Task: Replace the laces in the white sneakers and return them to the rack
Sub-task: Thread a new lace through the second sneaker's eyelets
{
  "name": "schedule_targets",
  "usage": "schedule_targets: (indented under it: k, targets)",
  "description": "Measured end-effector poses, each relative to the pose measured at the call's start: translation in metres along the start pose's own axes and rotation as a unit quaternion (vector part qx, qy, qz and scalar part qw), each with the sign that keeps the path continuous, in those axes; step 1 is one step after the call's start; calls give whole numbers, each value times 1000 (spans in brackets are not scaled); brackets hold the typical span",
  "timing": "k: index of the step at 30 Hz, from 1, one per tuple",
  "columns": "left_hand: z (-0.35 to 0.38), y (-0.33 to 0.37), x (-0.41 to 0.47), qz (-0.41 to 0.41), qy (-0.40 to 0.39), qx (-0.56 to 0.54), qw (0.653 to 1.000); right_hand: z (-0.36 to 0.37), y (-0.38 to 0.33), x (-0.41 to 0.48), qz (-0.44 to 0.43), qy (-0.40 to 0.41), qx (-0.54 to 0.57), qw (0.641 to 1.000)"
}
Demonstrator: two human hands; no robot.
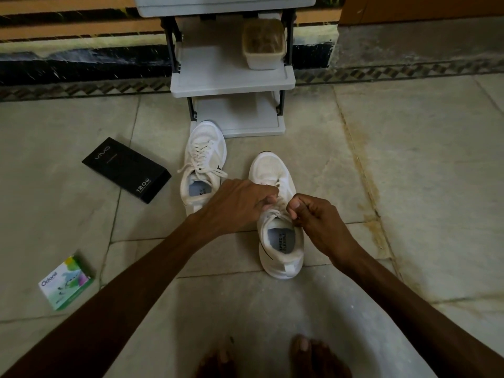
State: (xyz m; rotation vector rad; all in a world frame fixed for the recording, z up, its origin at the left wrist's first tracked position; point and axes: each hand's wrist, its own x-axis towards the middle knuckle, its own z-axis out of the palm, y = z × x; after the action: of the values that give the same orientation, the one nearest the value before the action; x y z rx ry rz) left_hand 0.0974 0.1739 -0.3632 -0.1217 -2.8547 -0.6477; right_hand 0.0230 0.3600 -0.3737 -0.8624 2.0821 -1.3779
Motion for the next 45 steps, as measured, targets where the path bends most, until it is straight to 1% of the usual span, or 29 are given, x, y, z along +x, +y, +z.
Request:
schedule_targets:
  k: [7, 12, 18, 22, 23, 25, 27, 28, 29, 30, 31, 32, 34, 35, 37, 38, 40, 42, 45]
  targets:
    - [5, -4, -3, 13, 21, 18, 1000, -1, 4, -2, -2, 6, -10, 1000]
    - [3, -2, -1, 43, 46, 35, 997, -2, 6, -2, -4, 8, -15, 1000]
    - [7, -6, -3, 42, 36, 39, 998, 2, 13, -3, -24, 21, -40, 999]
    - [10, 2, -3, -22, -11, 48, 999, -1, 9, -1, -10, 4, -26, 1000]
    - [7, 3, -2, -51, -35, 32, 998, -3, 6, -4, -20, -6, -22, 1000]
    - [1, 4, -2, -108, -84, -46, 989, -5, -3, -12, -43, -32, -35, 998]
    - [-7, 7, -8, -137, -94, -142, 976, -3, -14, -22, -32, -80, -100, 991]
    - [-10, 7, -12, -138, -91, -169, 972, 0, -19, -27, -28, -106, -175, 978]
    - [-12, 7, -16, -135, -88, -177, 971, 2, -20, -30, -40, -126, -275, 952]
    - [-13, 7, -21, -134, -78, -172, 973, 6, -21, -33, -69, -132, -367, 918]
    - [-14, 6, -27, -135, -57, -159, 976, 9, -23, -35, -96, -130, -417, 895]
    - [-14, 4, -32, -136, -23, -137, 981, 12, -23, -36, -109, -126, -432, 886]
    - [-18, -3, -43, -148, 43, -39, 987, 19, -21, -34, -125, -118, -432, 885]
    - [-20, -5, -49, -166, 58, 28, 984, 23, -20, -31, -133, -116, -435, 883]
    - [-26, -12, -61, -213, 64, 139, 965, 31, -20, -20, -139, -103, -445, 879]
    - [-29, -15, -65, -234, 56, 170, 956, 35, -21, -14, -139, -96, -449, 878]
    - [-31, -17, -70, -277, 27, 169, 945, 42, -22, -2, -134, -92, -454, 876]
    - [-28, -21, -73, -320, 12, 126, 939, 47, -26, 10, -134, -84, -446, 881]
    - [-21, -23, -72, -332, 39, 79, 939, 54, -32, 25, -130, -68, -436, 888]
